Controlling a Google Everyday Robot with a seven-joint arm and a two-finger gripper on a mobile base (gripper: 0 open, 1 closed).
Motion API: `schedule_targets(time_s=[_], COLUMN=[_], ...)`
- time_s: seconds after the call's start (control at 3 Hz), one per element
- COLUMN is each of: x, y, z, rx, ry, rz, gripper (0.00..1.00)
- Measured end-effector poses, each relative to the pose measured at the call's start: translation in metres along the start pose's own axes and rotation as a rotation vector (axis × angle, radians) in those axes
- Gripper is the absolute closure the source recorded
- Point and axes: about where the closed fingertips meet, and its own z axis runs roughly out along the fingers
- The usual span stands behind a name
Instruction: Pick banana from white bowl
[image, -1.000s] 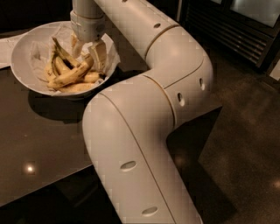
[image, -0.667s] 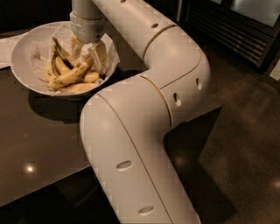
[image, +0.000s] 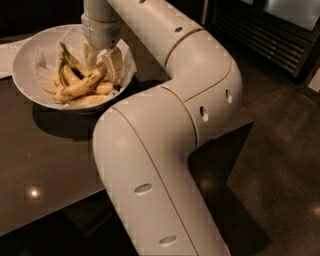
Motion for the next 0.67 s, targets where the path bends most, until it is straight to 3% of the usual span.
schedule_targets(time_s=[0.67], x=[0.0003], y=[0.0006], z=[0.0029], rx=[0.000], ry=[0.000], rz=[0.000], gripper=[0.99])
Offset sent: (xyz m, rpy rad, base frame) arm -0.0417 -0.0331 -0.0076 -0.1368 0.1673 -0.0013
